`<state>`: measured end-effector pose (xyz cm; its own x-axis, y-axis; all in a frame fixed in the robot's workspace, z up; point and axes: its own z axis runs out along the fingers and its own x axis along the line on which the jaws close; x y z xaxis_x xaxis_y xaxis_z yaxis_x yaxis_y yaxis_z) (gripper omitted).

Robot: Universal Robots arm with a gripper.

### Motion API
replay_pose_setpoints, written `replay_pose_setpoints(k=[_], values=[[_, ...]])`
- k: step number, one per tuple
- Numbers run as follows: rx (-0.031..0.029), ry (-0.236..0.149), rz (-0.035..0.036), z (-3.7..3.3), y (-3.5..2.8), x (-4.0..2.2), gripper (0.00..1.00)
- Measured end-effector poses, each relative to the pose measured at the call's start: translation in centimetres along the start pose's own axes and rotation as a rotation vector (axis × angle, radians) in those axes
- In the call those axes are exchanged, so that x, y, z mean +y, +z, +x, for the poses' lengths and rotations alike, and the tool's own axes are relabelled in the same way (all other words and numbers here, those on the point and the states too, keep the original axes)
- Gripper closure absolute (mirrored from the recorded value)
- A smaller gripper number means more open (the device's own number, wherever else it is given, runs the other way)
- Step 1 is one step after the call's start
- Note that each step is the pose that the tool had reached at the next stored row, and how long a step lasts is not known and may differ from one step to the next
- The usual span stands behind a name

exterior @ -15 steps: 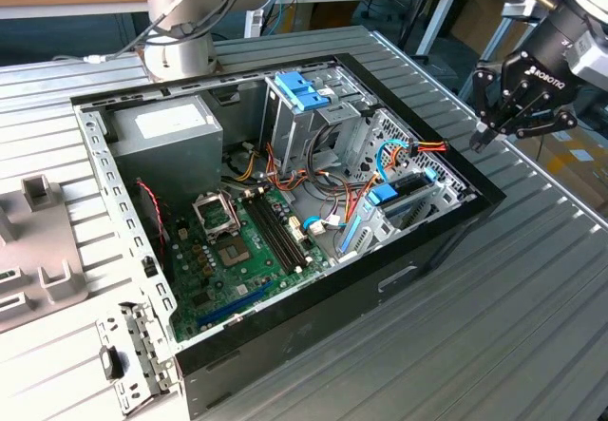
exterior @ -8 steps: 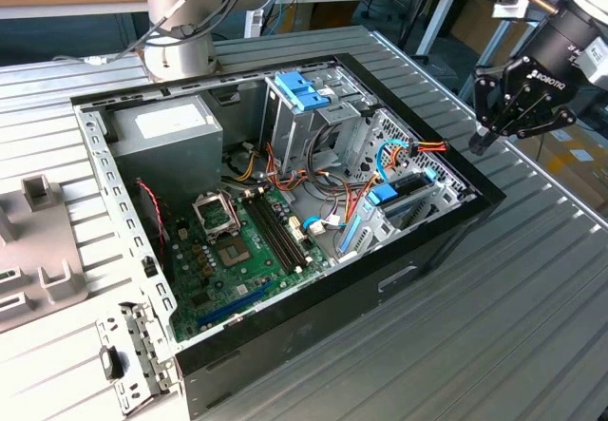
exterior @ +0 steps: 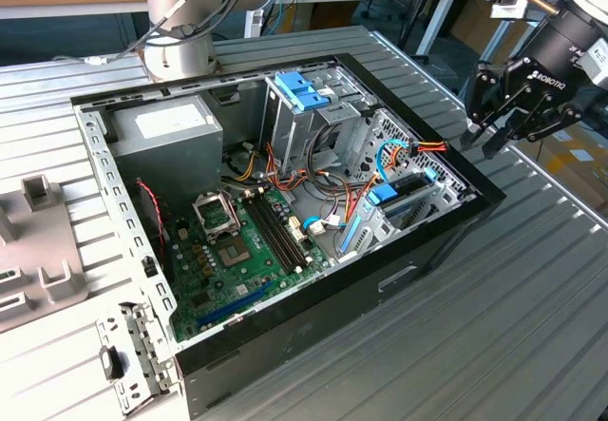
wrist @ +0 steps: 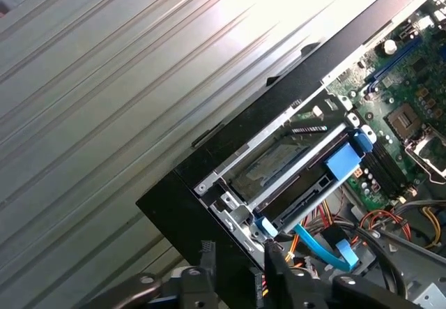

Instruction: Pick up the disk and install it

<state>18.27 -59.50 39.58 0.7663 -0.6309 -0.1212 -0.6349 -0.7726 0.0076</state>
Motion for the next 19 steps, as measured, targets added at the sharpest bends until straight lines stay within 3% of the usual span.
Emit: replay_pose_setpoints(k=[6,12,19], values=[[0.0,-0.003,-0.0003,-0.14,0.4,-0.23,0.58],[0.0001,-0.01,-0.0013,-1.07,1.0,-1.59,0.58],[-0.0004,-0.02,-0.0029,-1.01,1.9,-2.62,0.58]])
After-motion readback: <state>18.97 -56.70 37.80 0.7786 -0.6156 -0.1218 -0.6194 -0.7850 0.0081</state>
